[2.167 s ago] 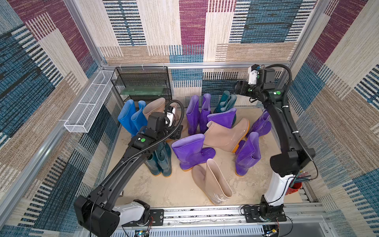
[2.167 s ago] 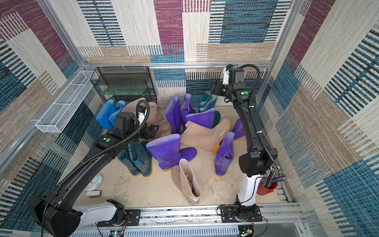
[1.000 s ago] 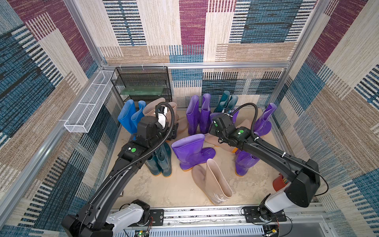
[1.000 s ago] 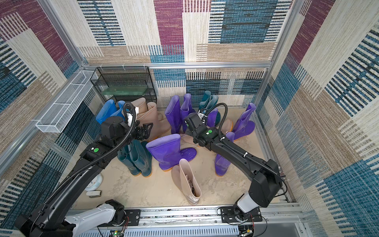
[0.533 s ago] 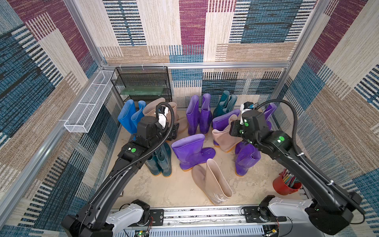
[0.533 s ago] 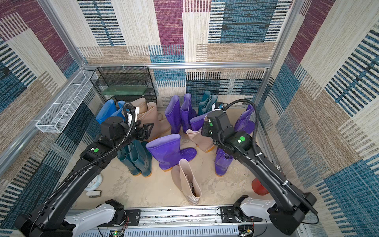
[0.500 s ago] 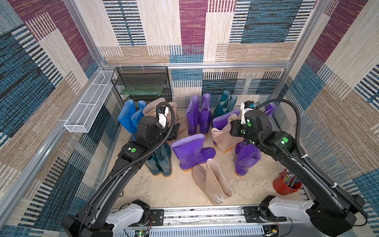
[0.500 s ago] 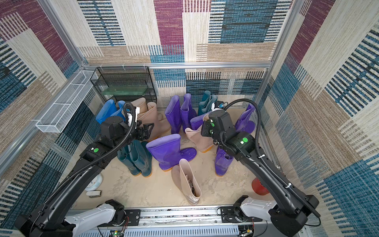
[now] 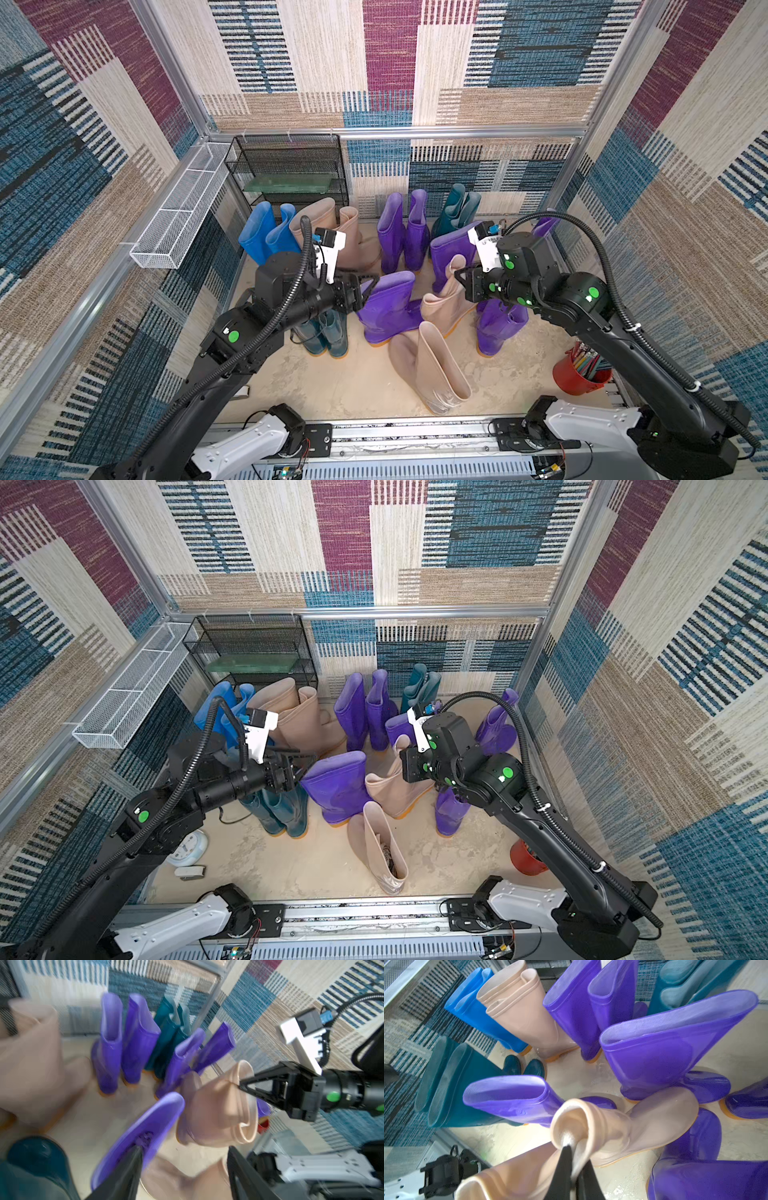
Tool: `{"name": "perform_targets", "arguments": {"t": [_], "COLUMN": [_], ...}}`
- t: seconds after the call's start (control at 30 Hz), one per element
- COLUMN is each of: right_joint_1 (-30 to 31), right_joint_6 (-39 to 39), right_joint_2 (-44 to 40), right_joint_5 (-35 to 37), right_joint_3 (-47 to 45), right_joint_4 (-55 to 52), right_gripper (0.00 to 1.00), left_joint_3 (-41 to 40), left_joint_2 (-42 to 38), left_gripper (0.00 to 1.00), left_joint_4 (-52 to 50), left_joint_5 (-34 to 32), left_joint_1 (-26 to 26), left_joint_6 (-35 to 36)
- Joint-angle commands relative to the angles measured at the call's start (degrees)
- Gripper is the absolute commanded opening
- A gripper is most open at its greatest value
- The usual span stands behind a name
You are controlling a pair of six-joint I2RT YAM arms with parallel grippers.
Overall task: Match and arrange rain boots in pairs
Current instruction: Adjust the rain boot at the center of the board.
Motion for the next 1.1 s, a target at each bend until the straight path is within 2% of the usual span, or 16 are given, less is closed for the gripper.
{"name": "perform_targets", "arguments": {"t": [0.0, 0.1, 0.2, 0.27, 0.4, 0.47, 0.53, 0.57, 0.63, 0.7, 0.83, 0.97, 1.07], "right_joint_1": [-0.26, -2.13, -3.44, -3.81, -4.73, -5.19, -5.46, -5.53, -5.52, -5.44, -4.72, -2.47, -0.21], "right_joint_6": [-2.98, -3.86, -4.73, -5.13, -5.26, -5.44, -5.57, -5.72, -6.01, -6.6, -6.9, -4.99, -2.96], "right_joint_2": [-1.08, -1.79, -2.1, -2.54, -4.57, -5.73, -6.73, -7.17, -7.71, -7.88, -8.64, -10.0, -10.87], "right_joint_5": [2.0, 2.29, 1.75, 1.52, 1.36, 0.66, -0.18, -0.94, -2.72, -4.6, -7.63, -8.19, -9.18], "right_joint_3": [-0.79, -3.14, -5.07, -5.82, -7.03, -7.72, -8.36, -8.62, -9.02, -8.61, -7.83, -8.73, -9.52], "right_joint_4": [2.74, 4.5, 6.06, 6.38, 6.36, 6.18, 6.09, 6.17, 6.29, 5.89, 4.19, 2.45, 2.08], "right_gripper": [0.0, 0.0, 0.0, 0.0, 0.0, 0.0, 0.0, 0.0, 0.0, 0.0, 0.0, 0.0, 0.0], "left_joint_3": [-0.51, 0.17, -0.52, -1.43, -2.9, -5.12, -6.29, -6.6, -8.12, -9.59, -9.57, -8.29, -9.42], "left_joint_2": [1.37, 4.51, 7.49, 9.12, 12.79, 14.3, 15.79, 16.08, 15.43, 13.5, 8.51, 6.09, 5.76], "left_gripper": [0.65, 0.66, 0.68, 0.71, 0.74, 0.71, 0.6, 0.5, 0.22, 0.0, 0.0, 0.0, 0.0], "left_joint_4": [-1.92, -1.83, -0.15, 1.07, 3.27, 7.22, 8.23, 7.68, 6.59, 5.84, 1.33, -2.16, -1.11], "left_joint_5": [-1.1, -10.97, -19.15, -23.35, -25.01, -24.22, -24.56, -25.4, -27.83, -30.41, -33.61, -28.4, -25.68], "left_joint_1": [-8.66, -19.25, -25.75, -28.24, -29.38, -29.39, -29.34, -29.42, -29.38, -29.36, -28.24, -24.34, -23.12], "left_joint_6": [-11.54, -19.66, -29.04, -32.59, -33.94, -33.07, -31.82, -31.04, -28.94, -25.5, -17.09, -8.31, -3.52]}}
